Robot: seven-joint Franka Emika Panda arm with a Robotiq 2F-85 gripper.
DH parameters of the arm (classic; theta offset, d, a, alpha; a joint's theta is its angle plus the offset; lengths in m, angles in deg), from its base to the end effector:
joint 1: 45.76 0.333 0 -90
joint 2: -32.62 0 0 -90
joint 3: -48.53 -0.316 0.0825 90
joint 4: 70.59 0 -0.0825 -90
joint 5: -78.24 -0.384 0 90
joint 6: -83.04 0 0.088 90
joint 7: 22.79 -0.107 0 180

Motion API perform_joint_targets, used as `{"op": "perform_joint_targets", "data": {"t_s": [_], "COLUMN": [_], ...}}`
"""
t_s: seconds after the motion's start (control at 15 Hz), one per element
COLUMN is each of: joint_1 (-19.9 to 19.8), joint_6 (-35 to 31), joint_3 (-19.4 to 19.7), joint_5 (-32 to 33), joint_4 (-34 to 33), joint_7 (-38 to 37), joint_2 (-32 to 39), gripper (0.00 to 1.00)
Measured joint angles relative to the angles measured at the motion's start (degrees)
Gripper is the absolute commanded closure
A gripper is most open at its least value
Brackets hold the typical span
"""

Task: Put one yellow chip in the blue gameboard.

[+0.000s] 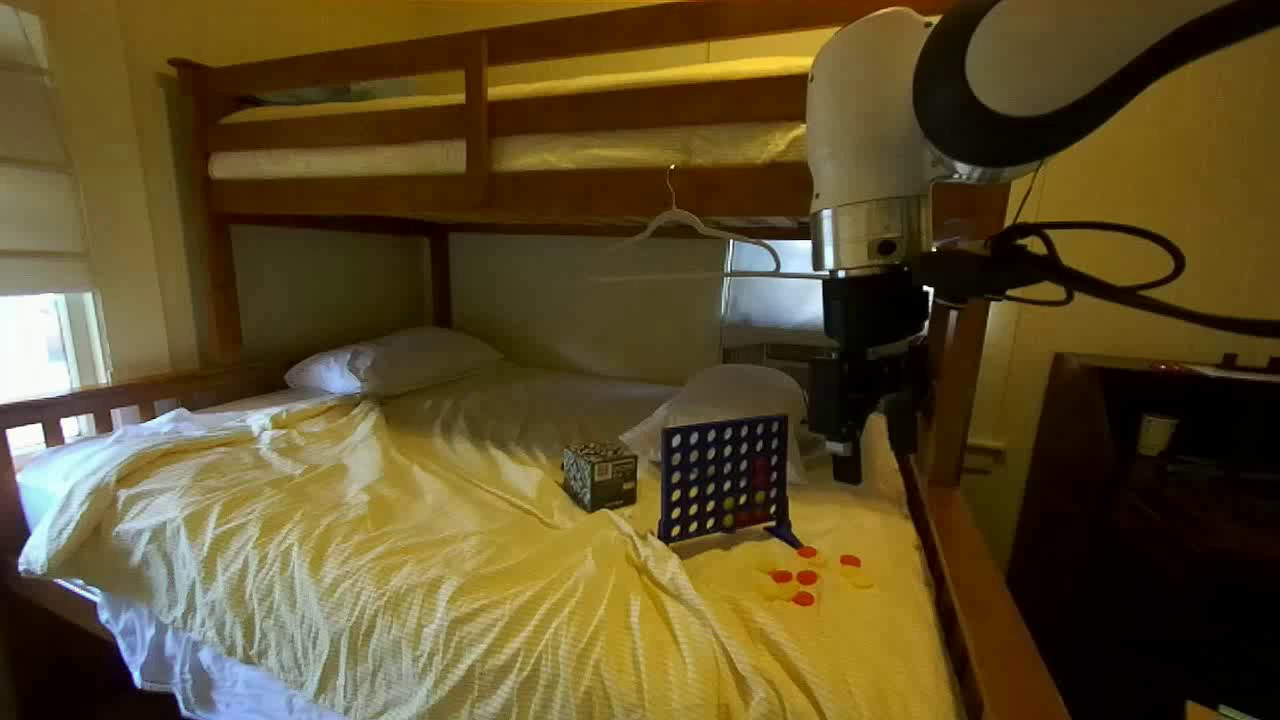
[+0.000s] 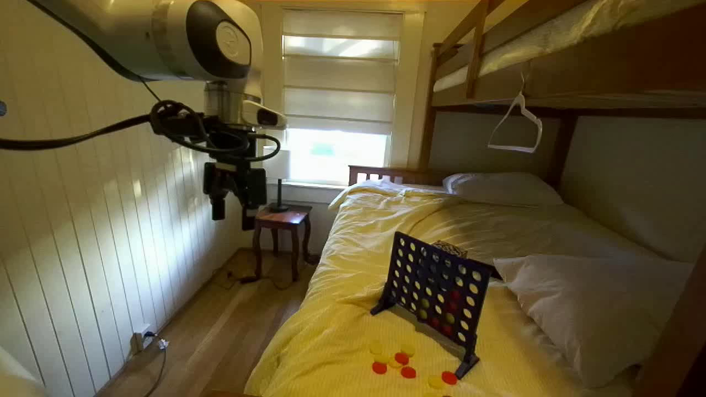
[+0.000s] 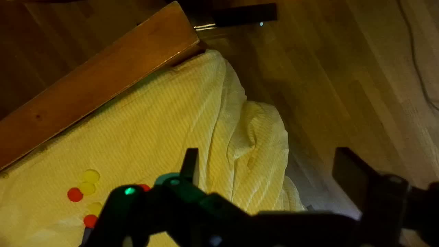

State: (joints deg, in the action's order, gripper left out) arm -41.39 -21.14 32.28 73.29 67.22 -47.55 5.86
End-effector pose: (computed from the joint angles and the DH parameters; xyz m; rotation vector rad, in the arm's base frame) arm 0.3670 0.1516 0.4665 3.0394 -0.2080 -0.1648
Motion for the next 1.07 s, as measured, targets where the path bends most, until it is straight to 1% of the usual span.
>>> {"op": "perform_joint_targets", "data": {"t_s": [0.67, 0.87, 1.07], "joint_1": [0.0, -0.6, -1.7], "joint_6": [0.0, -0.2, -2.0], "joint_3": [0.2, 1.8, 4.9], "joint_5": [0.0, 0.0, 0.0], "joint_4": [0.0, 0.0, 0.1], "joint_7": [0.0, -0.1, 0.0], "joint_2": [0.1, 1.7, 4.9], "gripper": [0.00, 0.00, 0.00]}}
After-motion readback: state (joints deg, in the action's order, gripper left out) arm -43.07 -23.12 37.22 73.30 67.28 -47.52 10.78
